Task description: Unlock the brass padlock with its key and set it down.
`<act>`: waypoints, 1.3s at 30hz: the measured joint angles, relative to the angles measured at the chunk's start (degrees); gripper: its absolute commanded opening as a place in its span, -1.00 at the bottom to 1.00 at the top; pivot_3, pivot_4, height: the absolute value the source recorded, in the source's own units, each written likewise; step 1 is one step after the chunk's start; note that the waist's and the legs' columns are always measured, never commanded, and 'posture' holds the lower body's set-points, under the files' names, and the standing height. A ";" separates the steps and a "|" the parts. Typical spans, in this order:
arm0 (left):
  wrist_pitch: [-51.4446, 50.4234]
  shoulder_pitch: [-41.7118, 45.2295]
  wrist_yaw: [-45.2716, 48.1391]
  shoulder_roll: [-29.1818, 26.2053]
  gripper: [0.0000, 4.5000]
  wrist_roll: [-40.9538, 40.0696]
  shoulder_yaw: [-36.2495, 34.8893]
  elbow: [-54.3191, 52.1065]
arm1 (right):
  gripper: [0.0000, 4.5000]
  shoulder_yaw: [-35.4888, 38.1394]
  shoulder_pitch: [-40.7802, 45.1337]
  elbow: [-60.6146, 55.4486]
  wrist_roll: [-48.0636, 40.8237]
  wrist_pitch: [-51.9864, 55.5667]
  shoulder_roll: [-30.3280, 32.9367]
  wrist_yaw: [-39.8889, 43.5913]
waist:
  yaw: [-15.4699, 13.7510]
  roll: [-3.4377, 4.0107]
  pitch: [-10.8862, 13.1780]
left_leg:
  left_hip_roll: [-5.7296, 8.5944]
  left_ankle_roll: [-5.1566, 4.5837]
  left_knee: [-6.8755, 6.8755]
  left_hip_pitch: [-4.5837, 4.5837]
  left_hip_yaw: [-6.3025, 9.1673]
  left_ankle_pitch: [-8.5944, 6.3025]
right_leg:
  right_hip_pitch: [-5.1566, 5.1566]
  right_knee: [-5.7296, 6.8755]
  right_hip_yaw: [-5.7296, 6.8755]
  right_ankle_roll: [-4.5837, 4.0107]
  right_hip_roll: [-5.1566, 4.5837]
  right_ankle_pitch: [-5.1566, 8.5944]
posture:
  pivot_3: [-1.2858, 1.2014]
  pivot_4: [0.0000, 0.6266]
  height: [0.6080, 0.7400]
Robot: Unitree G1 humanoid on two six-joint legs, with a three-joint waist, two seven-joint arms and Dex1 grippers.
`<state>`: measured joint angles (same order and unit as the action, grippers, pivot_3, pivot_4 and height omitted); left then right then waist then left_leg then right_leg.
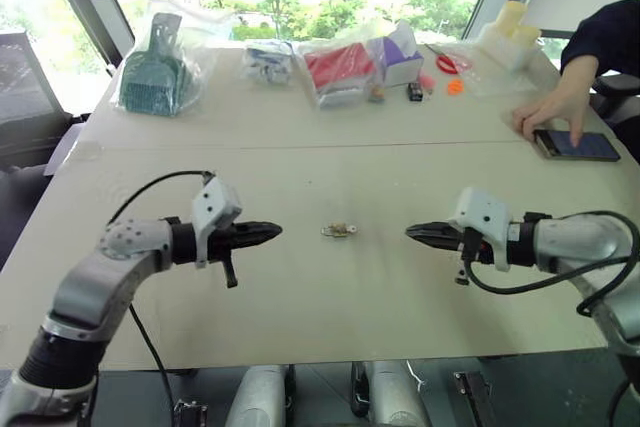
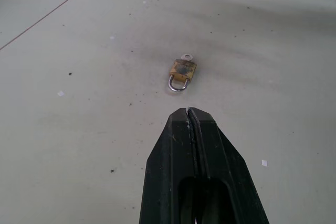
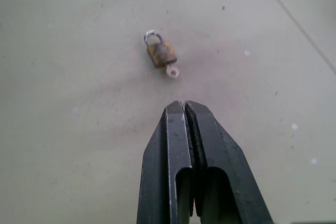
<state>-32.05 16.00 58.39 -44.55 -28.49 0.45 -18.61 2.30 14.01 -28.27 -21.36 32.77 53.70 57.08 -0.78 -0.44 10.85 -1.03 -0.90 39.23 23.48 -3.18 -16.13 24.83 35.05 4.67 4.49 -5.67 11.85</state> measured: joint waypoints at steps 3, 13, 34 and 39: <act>1.29 0.02 1.60 -0.11 -1.00 0.05 0.01 1.34 | -0.99 -1.71 0.55 0.09 0.12 -0.10 -0.16 0.27 | -0.03 -0.01 0.01 | 0.00 0.00 -0.02 0.02 0.00 0.00 | 0.00 0.00 0.00 0.04 0.00 0.02 | 0.03 -0.52 1.00; -0.99 1.25 2.34 0.19 -1.00 -1.28 0.19 1.72 | -0.99 -3.98 0.73 -0.26 0.92 -0.63 -0.33 -0.20 | -0.02 -0.01 0.01 | 0.01 0.01 0.00 0.02 -0.01 0.00 | 0.00 0.02 0.00 0.03 -0.01 0.01 | 0.03 -0.52 1.00; 2.38 4.78 3.11 3.82 -1.00 2.14 4.19 5.17 | -0.99 -2.49 -0.73 -3.05 0.79 0.31 -0.06 -2.66 | -0.05 -0.02 0.01 | 0.02 0.01 0.00 0.02 -0.02 0.01 | -0.01 0.04 0.00 0.05 -0.01 0.00 | 0.03 -0.52 1.00; 4.89 4.67 3.12 6.41 -0.46 4.42 6.90 7.27 | -1.00 -2.47 -1.76 -3.47 1.00 0.50 -0.08 -3.94 | -0.08 -0.02 0.01 | 0.03 0.01 0.01 0.02 -0.02 0.01 | -0.02 0.04 0.00 0.05 -0.01 0.00 | 0.03 -0.52 1.00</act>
<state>-27.16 20.67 61.52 -38.14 -24.07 7.35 -11.33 -0.18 12.25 -31.75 -20.36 33.27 53.61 53.14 -0.86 -0.46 10.85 -1.00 -0.89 39.23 23.50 -3.20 -16.12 24.81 35.09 4.67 4.54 -5.68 11.85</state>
